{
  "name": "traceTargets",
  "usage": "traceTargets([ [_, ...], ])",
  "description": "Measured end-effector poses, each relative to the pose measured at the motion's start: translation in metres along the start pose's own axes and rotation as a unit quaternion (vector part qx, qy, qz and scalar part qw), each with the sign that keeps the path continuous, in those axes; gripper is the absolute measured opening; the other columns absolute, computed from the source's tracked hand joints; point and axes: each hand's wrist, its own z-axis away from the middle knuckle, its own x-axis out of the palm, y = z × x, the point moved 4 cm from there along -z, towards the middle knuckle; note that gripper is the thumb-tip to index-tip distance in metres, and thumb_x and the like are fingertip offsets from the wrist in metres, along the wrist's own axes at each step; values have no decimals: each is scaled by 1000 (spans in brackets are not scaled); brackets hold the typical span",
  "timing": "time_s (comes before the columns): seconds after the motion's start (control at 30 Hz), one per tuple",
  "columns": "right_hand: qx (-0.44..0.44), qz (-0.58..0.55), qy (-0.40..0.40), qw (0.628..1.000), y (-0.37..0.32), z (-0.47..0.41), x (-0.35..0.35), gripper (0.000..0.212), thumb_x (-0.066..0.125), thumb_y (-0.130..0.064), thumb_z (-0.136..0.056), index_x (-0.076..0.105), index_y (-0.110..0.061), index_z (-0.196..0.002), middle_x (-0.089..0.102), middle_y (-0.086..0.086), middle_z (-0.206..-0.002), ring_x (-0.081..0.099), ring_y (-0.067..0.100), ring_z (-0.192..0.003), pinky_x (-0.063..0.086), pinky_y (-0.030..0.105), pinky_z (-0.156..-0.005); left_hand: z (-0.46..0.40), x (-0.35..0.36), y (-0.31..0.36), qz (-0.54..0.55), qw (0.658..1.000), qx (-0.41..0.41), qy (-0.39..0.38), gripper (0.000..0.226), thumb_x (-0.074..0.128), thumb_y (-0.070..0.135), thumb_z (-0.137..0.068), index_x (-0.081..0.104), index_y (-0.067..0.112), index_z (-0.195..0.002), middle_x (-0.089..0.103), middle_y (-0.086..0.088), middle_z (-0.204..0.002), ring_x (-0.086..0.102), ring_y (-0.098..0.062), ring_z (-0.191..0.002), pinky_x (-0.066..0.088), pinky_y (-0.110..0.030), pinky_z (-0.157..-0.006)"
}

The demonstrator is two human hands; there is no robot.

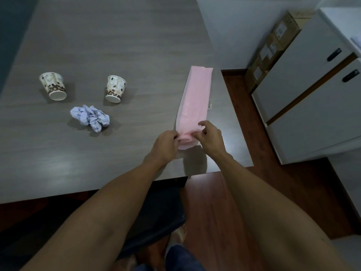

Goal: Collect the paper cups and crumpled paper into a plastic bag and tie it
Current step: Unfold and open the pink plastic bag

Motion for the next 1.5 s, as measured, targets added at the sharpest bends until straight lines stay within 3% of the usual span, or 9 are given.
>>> traceTargets([
  [0.27, -49, -47, 30, 997, -58, 34, -14, 58, 89, -31, -76, 63, -18, -126, 63, 3, -79, 61, 18, -71, 45, 23, -64, 4, -91, -27, 217, 956, -141, 142, 19, 54, 17, -93, 68, 11, -81, 75, -4, -81, 72, -25, -74, 60, -38, -73],
  [0.53, 34, 222, 51, 973, -75, 75, -26, 11, 63, -24, -95, 66, -15, -98, 70, 9, -99, 62, 27, -82, 48, 34, -72, 26, -165, -40, 566, 732, -324, 196, 36, 42, -22, -86, 60, 4, -104, 64, -11, -78, 60, -21, -61, 55, -27, -46],
  [0.73, -16, 41, -143, 989, -120, 97, 7, 107, 83, -39, -74, 19, -23, -158, 34, -1, -154, 42, 22, -133, 37, 47, -113, 42, -171, -23, 477, 826, -272, 123, 36, 44, 27, -104, 62, 4, -125, 67, -12, -104, 63, -23, -80, 52, -26, -57],
  [0.87, 4, 12, -39, 999, -132, 106, 42, 20, 58, -12, -90, 64, -7, -108, 63, 16, -116, 60, 35, -108, 45, 31, -82, 59, -182, -13, 365, 901, -211, 99, 48, 43, 48, -102, 68, 7, -110, 70, -11, -100, 67, -28, -88, 54, -36, -76],
  [1.0, 95, -167, 136, 972, -134, 114, 23, 28, 37, -16, -98, 58, -7, -114, 64, 13, -113, 61, 30, -100, 50, 37, -78, 77, -214, -22, -9, 999, 7, 42, 57, 67, 75, -76, 60, 21, -93, 59, -2, -98, 57, -26, -84, 48, -39, -73],
  [1.13, 96, -155, 186, 965, -149, 111, -5, 35, 43, -37, -99, 57, -12, -118, 60, 8, -111, 60, 27, -99, 51, 38, -81, 80, -228, -59, -78, 991, -46, 96, 42, 81, 24, -79, 68, 15, -118, 47, -15, -128, 53, -33, -115, 44, -39, -99],
  [1.23, 126, -135, 200, 962, -157, 113, -6, 50, 44, -49, -98, 57, -13, -130, 60, 9, -117, 59, 30, -103, 52, 45, -95, 88, -238, -76, 167, 926, -274, 201, 21, 59, 12, -77, 72, 16, -92, 64, -24, -112, 58, -38, -115, 51, -40, -90],
  [1.37, 192, -181, 201, 943, -169, 119, -7, 49, 34, -49, -100, 59, -15, -125, 59, 8, -110, 58, 32, -103, 49, 49, -100, 78, -224, -55, 623, 671, -383, 121, 19, 46, 1, -97, 63, 5, -106, 73, -15, -88, 67, -28, -83, 62, -40, -57],
  [1.5, 227, -410, 181, 865, -163, 119, -22, 26, 45, -27, -93, 62, -13, -105, 70, 11, -108, 66, 31, -92, 59, 45, -87, 69, -220, -28, 604, 703, -371, 65, 15, 55, 8, -89, 66, 16, -83, 66, 2, -65, 62, -15, -55, 52, -23, -51],
])
